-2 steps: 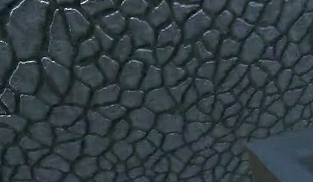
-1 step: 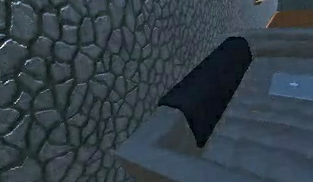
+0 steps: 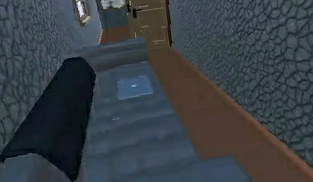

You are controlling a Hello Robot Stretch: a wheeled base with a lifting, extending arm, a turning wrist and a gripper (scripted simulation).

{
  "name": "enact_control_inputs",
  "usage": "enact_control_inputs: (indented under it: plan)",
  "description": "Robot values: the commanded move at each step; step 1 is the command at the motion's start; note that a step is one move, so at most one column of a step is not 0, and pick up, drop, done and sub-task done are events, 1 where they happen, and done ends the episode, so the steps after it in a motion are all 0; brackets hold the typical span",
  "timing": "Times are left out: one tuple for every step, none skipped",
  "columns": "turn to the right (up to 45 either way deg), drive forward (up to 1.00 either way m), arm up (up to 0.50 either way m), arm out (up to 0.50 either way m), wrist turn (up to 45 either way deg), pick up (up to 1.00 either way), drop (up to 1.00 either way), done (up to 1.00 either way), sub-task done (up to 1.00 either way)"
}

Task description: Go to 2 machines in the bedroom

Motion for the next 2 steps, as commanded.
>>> enact_control_inputs:
  plan:
    - [45.0,0.0,0.0,0.0,0.0,0.0,0.0,0.0,0.0]
    - [9.0,0.0,0.0,0.0,0.0,0.0,0.0,0.0,0.0]
